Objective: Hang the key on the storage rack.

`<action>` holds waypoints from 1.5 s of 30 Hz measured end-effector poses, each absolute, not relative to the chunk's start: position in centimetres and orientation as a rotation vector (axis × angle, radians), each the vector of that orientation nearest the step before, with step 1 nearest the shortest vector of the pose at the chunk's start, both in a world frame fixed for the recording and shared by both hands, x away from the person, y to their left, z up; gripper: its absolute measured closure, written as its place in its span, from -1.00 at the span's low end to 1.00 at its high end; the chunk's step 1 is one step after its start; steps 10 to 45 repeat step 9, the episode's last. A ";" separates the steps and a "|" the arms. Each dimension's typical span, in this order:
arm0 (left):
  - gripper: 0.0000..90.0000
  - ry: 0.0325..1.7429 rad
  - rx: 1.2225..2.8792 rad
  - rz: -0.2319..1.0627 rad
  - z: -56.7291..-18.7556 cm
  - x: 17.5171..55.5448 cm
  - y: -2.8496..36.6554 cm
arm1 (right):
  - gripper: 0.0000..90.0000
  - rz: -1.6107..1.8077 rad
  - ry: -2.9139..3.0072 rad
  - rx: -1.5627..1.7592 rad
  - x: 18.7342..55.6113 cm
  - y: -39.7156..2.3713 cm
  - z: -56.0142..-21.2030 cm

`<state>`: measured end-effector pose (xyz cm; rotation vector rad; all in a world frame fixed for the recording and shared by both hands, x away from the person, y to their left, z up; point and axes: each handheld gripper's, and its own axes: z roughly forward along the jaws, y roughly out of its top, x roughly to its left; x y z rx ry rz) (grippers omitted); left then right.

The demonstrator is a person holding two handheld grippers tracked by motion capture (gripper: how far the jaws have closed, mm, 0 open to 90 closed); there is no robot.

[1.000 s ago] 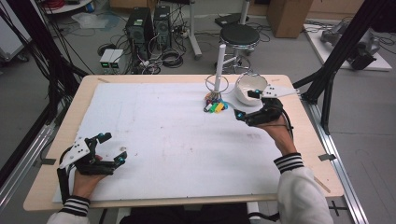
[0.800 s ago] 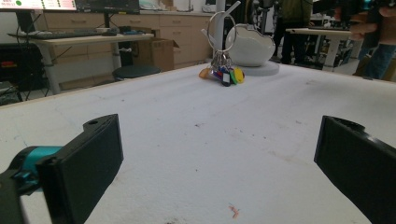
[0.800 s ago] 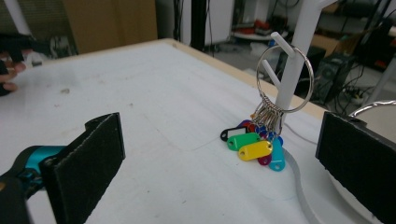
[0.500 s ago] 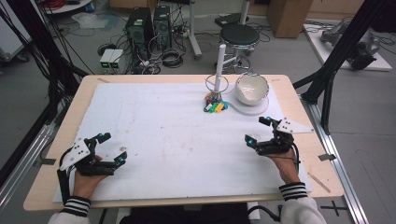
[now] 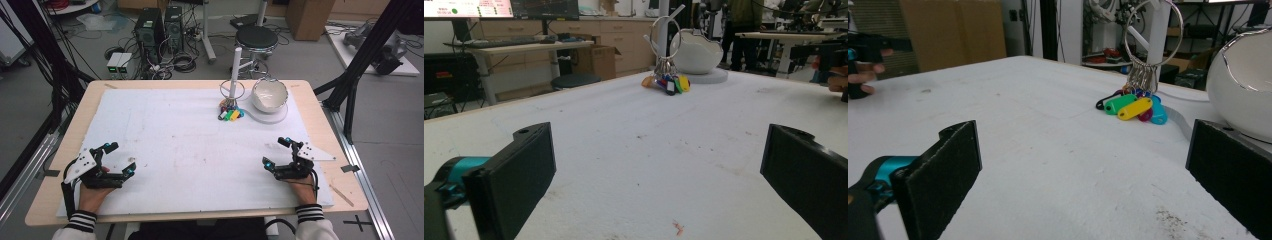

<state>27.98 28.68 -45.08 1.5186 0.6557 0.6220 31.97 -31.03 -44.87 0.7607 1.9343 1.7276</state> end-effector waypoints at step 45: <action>-0.96 0.658 1.513 0.626 -45.1 27.9 28.7 | -0.98 1.726 1.906 0.756 31.7 -31.1 -44.9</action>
